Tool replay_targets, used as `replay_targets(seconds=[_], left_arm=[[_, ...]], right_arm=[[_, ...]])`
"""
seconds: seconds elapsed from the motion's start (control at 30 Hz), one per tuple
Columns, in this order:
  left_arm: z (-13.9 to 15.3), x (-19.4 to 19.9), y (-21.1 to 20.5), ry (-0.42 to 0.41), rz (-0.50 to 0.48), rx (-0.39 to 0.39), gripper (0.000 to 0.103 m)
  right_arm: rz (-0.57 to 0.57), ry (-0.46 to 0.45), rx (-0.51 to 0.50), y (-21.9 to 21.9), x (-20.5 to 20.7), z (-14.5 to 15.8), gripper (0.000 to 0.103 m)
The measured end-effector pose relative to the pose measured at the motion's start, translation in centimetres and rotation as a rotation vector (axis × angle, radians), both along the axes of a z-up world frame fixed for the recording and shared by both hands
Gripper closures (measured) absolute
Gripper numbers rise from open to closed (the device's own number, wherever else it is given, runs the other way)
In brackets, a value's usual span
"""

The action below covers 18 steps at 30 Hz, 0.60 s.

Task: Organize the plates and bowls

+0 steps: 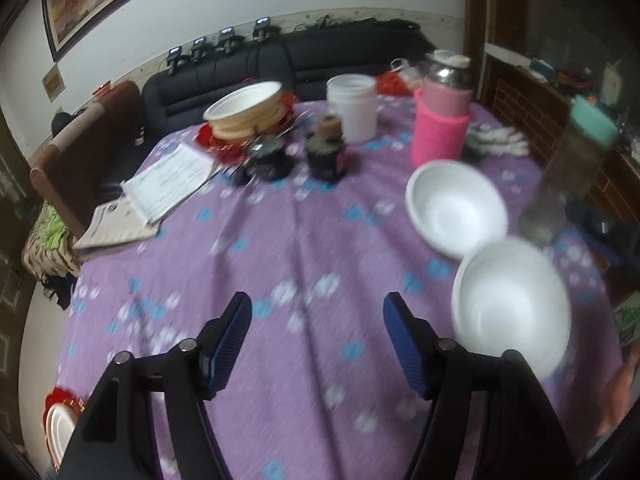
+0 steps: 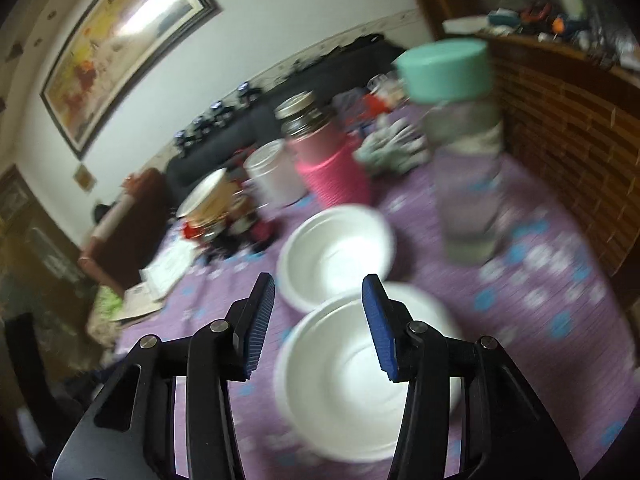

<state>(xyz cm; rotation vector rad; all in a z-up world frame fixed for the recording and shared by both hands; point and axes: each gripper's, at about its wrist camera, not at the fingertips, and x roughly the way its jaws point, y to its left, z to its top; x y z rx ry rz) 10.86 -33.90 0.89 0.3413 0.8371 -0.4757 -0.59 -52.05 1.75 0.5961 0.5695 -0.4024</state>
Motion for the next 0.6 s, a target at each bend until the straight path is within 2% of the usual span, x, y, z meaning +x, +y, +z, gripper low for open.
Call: replay_targets(seconds=[0.1,0.27,0.47,0.6], left_arm=[[-0.6,1.4,-1.9,0.019,-0.007,-0.001,0.032],[-3.0,3.1,-3.4,0.091,0.016,-0.012,0.032],[-6.5,1.9,-4.8,0.156,0.003,-0.005,0.032],[-6.7,0.5,-5.3,0.123,-0.035,0.017,0.032]], right_arm=[[-0.011,0.036,-0.019,-1.8,0.3,-0.6,0.058],[-0.026,0.083,0.06,-4.3,0.2,-3.5,0.058],[-0.032,0.156,0.095,-5.7,-0.2,-4.3,0.058],[-0.003,0.179,0.139,-6.1,-0.1,-4.9,0.058]])
